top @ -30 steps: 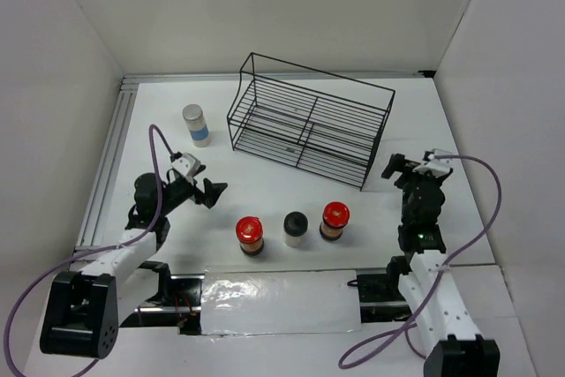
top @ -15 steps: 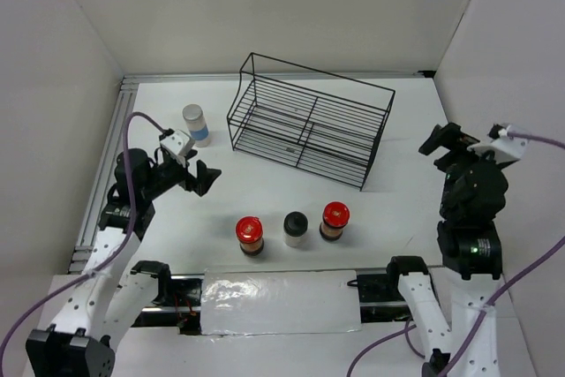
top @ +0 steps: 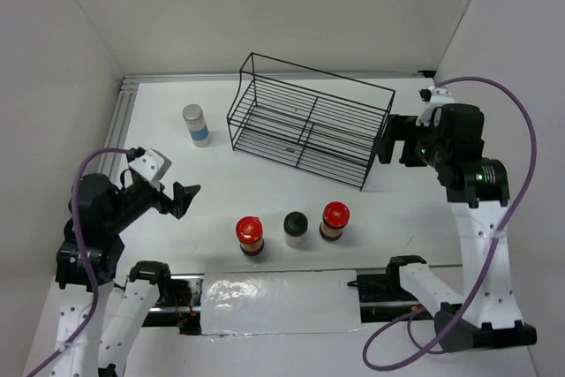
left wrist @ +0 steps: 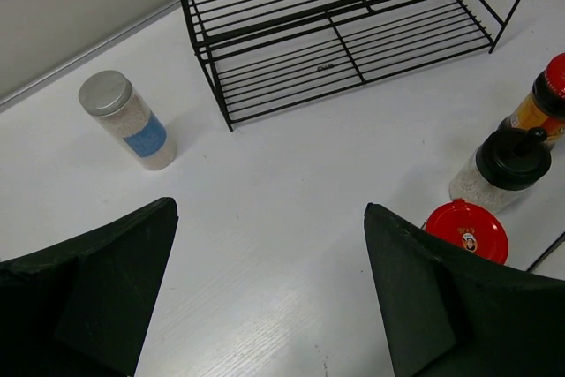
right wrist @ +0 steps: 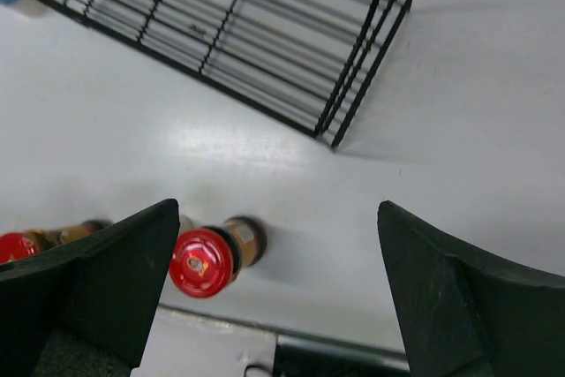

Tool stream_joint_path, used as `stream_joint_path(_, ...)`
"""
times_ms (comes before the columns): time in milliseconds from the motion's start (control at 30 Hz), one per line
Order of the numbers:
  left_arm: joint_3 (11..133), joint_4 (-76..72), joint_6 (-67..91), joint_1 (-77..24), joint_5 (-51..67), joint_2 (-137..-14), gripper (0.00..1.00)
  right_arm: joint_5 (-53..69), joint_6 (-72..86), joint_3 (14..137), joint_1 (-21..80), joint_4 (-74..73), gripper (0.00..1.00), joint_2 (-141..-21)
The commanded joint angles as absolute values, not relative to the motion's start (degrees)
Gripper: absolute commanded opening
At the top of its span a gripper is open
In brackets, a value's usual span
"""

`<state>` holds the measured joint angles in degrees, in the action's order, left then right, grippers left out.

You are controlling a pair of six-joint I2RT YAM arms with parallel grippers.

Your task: Organize the condiment bottles

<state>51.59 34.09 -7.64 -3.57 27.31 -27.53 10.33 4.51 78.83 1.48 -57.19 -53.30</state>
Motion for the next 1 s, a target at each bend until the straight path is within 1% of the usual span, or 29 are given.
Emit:
stream_joint_path(0,54.22,39.63,-11.33,-3.34,26.63,-29.00,0.99,11.97,6.24,81.74,1.76,-68.10,1.00,-54.67)
stream_joint_path(200,55.63,41.66,-11.69,-3.34,26.54,-33.48,0.99,15.03,8.43,73.75,2.46,-71.63,1.00,-56.77)
stream_joint_path(267,55.64,41.57,-11.78,-3.34,27.07,-34.01,0.99,10.48,10.79,73.56,3.94,-70.32,1.00,-56.69)
stream_joint_path(300,55.37,41.40,-11.78,-3.34,27.33,-34.10,0.99,8.81,12.12,74.09,7.00,-68.83,1.00,-56.69)
stream_joint_path(333,55.02,41.22,-12.30,-3.34,27.59,-33.84,0.99,4.44,13.09,75.57,9.12,-68.21,1.00,-57.21)
stream_joint_path(367,54.76,40.52,-12.57,-3.34,27.86,-33.75,0.99,2.57,15.01,76.37,11.23,-67.86,1.00,-59.57)
stream_joint_path(400,53.89,40.34,-12.83,-3.34,28.38,-33.66,0.99,0.72,15.90,77.51,16.38,-67.76,1.00,-61.85)
stream_joint_path(433,53.53,39.99,-13.18,-3.34,28.56,-33.49,0.99,-3.91,16.87,80.22,19.74,-68.02,1.00,-64.22)
stream_joint_path(467,53.18,39.73,-13.27,-3.34,28.56,-33.49,0.99,-6.56,19.40,81.90,23.52,-68.20,1.00,-69.64)
stream_joint_path(500,52.91,39.64,-13.53,-3.43,28.56,-33.57,0.99,-9.64,20.90,85.92,32.95,-69.33,1.00,-72.39)
stream_joint_path(533,52.91,39.81,-13.54,-3.43,28.39,-33.66,0.99,-12.80,22.31,88.22,37.22,-70.48,1.00,-74.94)
stream_joint_path(567,52.91,39.81,-13.62,-3.34,28.30,-33.75,0.99,-18.84,24.24,90.16,41.01,-71.88,1.00,-76.88)
stream_joint_path(600,52.82,40.08,-13.80,-3.34,28.04,-33.58,0.99,-21.42,27.91,91.83,45.48,-73.46,1.00,-78.64)
stream_joint_path(633,52.47,40.08,-13.89,-3.34,28.04,-33.40,0.99,-23.01,29.25,91.58,46.57,-73.30,1.00,-78.40)
stream_joint_path(733,50.54,39.20,-14.24,-3.34,28.12,-32.26,0.99,-22.42,31.20,87.46,47.63,-72.42,1.00,-76.47)
stream_joint_path(833,49.40,38.50,-14.50,-3.34,28.30,-31.90,0.99,-17.85,33.39,81.67,49.64,-72.34,1.00,-76.11)
stream_joint_path(967,49.39,38.58,-14.50,-3.34,28.92,-32.52,0.99,-17.67,37.96,74.72,51.94,-69.17,1.00,-73.04)
